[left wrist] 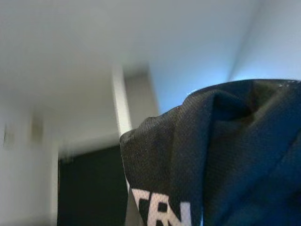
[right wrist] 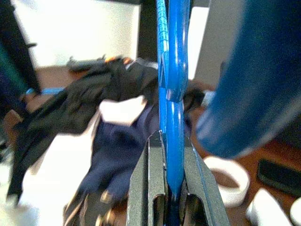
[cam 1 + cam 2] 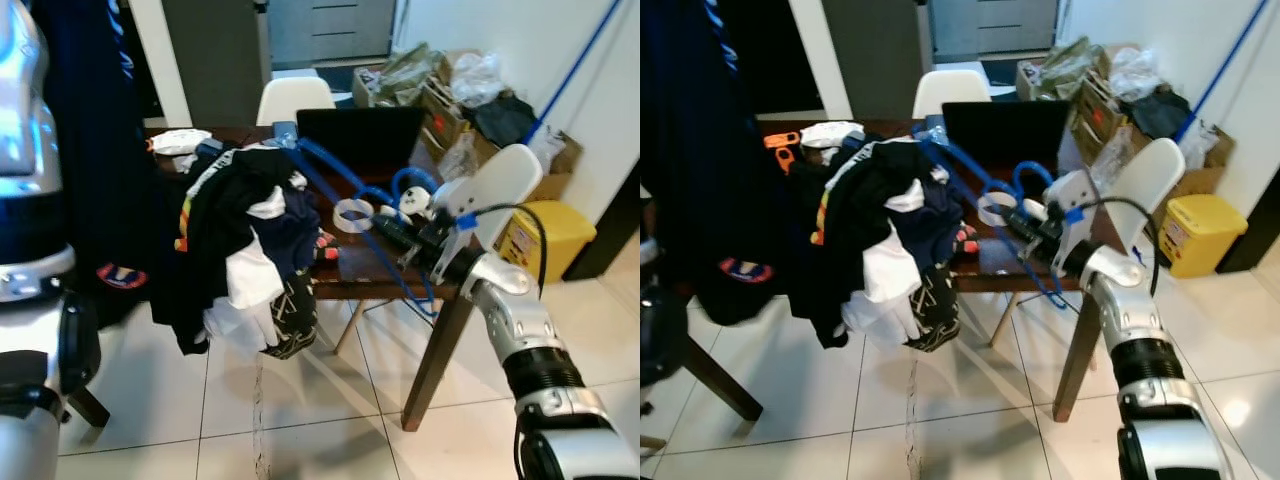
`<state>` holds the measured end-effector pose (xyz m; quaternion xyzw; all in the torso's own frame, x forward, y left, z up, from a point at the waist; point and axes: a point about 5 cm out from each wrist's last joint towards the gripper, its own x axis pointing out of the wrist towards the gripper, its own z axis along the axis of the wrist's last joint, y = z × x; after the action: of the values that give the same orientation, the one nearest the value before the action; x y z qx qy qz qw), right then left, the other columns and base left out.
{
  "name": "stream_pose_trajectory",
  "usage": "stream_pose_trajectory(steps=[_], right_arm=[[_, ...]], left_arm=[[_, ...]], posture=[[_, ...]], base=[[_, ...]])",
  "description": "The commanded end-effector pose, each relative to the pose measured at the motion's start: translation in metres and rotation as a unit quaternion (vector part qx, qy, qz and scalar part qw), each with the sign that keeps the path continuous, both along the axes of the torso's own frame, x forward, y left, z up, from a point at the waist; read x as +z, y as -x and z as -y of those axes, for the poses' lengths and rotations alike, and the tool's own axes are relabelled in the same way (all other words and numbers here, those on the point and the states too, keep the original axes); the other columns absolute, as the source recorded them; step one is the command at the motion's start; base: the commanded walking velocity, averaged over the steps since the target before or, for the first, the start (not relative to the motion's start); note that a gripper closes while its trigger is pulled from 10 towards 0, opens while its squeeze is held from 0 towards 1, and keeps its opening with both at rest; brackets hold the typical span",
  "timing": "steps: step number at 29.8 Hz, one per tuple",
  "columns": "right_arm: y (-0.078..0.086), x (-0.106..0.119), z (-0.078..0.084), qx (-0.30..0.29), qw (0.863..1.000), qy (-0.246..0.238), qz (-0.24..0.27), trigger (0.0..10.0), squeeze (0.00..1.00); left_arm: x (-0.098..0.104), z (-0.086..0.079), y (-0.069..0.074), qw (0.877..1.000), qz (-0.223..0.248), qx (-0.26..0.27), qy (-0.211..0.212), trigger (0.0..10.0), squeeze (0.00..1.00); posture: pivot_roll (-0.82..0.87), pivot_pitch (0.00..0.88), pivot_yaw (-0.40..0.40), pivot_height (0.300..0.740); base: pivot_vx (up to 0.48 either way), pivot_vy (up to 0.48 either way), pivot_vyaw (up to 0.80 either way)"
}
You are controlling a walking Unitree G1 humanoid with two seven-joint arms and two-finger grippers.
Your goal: Hang hanger
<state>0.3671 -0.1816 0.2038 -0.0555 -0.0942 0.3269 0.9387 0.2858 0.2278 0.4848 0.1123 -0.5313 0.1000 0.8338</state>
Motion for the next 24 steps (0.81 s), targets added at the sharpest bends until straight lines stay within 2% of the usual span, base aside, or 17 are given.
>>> stream_pose_trajectory(steps=[1, 3, 4, 5, 8, 11, 12, 15, 18, 19, 20, 21, 22, 24], right_arm=[[-0.001, 0.002, -0.002, -0.001, 1.0, -0.013, -0.005, 10.0, 0.0], [-0.001, 0.002, -0.002, -0.001, 1.0, -0.013, -0.005, 10.0, 0.0], [-0.001, 0.004, -0.003, 0.009, 1.0, -0.004, -0.01, 10.0, 0.0], [-0.001, 0.007, -0.005, 0.016, 1.0, 0.003, -0.008, 10.0, 0.0], [-0.001, 0.01, -0.007, 0.021, 1.0, 0.011, -0.005, 10.0, 0.0], [-0.001, 0.012, -0.008, 0.02, 1.0, 0.009, -0.003, 10.0, 0.0], [-0.001, 0.014, -0.008, 0.016, 1.0, 0.01, 0.001, 10.0, 0.0], [-0.001, 0.014, -0.008, 0.015, 1.0, 0.011, 0.002, 10.0, 0.0], [-0.001, 0.013, -0.006, 0.006, 1.0, 0.027, 0.001, 10.0, 0.0], [-0.001, 0.013, -0.006, 0.006, 1.0, 0.027, 0.001, 10.0, 0.0], [0.0, 0.012, -0.004, 0.004, 1.0, 0.03, -0.002, 10.0, 0.0], [0.001, 0.01, -0.002, 0.0, 0.999, 0.038, -0.005, 10.0, 0.0], [0.001, 0.01, -0.002, 0.0, 0.999, 0.038, -0.005, 10.0, 0.0], [0.003, 0.007, 0.0, -0.002, 0.999, 0.051, -0.01, 10.0, 0.0]], left_arm=[[-0.003, -0.01, -0.007, 0.999, -0.031, -0.032, 0.026, 10.0, 0.0], [-0.003, -0.01, -0.007, 0.999, -0.031, -0.032, 0.026, 10.0, 0.0], [-0.002, -0.01, -0.01, 0.996, -0.047, -0.062, 0.032, 10.0, 0.0], [0.003, -0.009, -0.008, 0.996, -0.05, -0.073, 0.017, 10.0, 0.0], [0.011, -0.006, -0.003, 0.997, -0.045, -0.069, -0.01, 10.0, 0.0], [0.012, -0.006, -0.002, 0.997, -0.042, -0.061, -0.014, 10.0, 0.0], [0.004, -0.006, -0.005, 0.998, -0.048, -0.047, -0.016, 10.0, 0.0], [0.0, -0.005, -0.007, 0.998, -0.051, -0.042, -0.019, 10.0, 0.0], [-0.036, -0.006, -0.025, 0.993, -0.107, -0.045, 0.015, 10.0, 0.0], [-0.036, -0.006, -0.025, 0.993, -0.107, -0.045, 0.015, 10.0, 0.0], [-0.052, -0.005, -0.032, 0.99, -0.132, -0.04, 0.028, 10.0, 0.0], [-0.078, -0.005, -0.041, 0.984, -0.172, -0.017, 0.041, 10.0, 0.0], [-0.078, -0.005, -0.041, 0.984, -0.172, -0.017, 0.041, 10.0, 0.0], [-0.117, -0.007, -0.049, 0.971, -0.229, 0.024, 0.058, 10.0, 0.0]], posture=[[0.1, 0.0, -0.009, 0.74], [0.1, 0.0, -0.009, 0.74], [0.11, 0.0, -0.028, 0.74], [0.11, 0.0, -0.03, 0.74], [0.11, 0.0, -0.029, 0.74], [0.11, 0.0, -0.033, 0.74], [0.11, 0.0, -0.03, 0.74], [0.11, 0.0, -0.03, 0.74], [0.1, 0.0, -0.016, 0.74], [0.1, 0.0, -0.016, 0.74], [0.09, 0.0, -0.012, 0.74], [0.08, 0.0, -0.003, 0.74], [0.08, 0.0, -0.003, 0.74], [0.07, 0.0, 0.001, 0.74]], base=[[0.326, 0.0, 0.0], [0.326, 0.0, 0.0], [0.345, 0.0, -0.8], [0.341, 0.0, -0.8], [0.342, 0.0, -0.73], [0.342, 0.0, -0.2], [0.334, 0.0, 0.0], [0.334, 0.0, 0.0], [0.286, 0.0, 0.0], [0.27, 0.0, 0.0], [0.0, 0.0, 0.0], [0.0, 0.0, 0.0], [0.0, 0.0, 0.0], [0.0, 0.0, 0.0]])
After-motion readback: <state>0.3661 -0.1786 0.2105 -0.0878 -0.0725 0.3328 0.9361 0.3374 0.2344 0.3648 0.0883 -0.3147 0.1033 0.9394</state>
